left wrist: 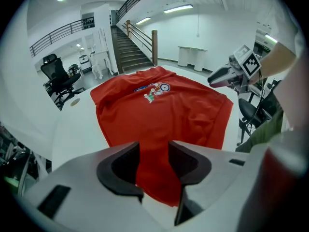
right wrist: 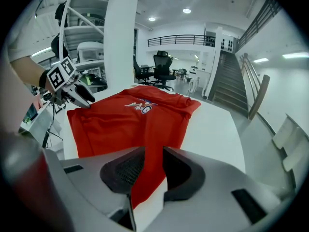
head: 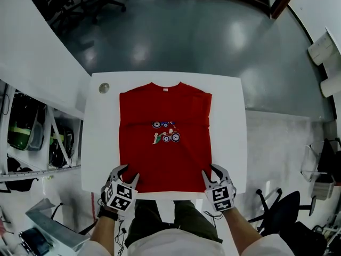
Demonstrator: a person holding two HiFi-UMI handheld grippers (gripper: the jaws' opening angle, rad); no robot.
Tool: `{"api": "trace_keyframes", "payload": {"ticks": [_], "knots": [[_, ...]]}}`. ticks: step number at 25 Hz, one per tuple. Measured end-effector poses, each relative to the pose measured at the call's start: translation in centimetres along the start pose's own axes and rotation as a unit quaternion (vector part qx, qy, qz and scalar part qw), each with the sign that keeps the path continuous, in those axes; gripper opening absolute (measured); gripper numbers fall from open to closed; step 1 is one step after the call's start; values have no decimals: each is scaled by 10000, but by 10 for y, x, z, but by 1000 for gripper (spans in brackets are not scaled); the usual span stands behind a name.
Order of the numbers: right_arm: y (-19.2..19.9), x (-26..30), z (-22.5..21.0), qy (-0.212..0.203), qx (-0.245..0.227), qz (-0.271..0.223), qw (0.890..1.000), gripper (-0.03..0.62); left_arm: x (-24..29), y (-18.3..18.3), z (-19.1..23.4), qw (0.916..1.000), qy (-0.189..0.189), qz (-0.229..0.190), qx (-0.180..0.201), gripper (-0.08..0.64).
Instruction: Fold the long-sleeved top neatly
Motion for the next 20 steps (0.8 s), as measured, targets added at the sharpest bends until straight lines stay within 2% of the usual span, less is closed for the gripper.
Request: {"api": "trace_keyframes", "payload": {"ticks": [8, 20], "knots": [[12, -14, 12, -98, 14, 154, 9998, 129, -16, 12, -14, 9999, 152, 17, 25, 190], [33, -39, 36, -160, 95, 392, 9991, 130, -35, 32, -24, 9999, 146, -7, -84, 190]]}}
Point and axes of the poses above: the fingertips, and each gripper's own axes: x forward along the fingers, z to its left, y out of its underside, the point moved 9 cm from there along -x, backward along the fingers, and after that the axes turned 15 degrees about -z, right-handed, at the moved point
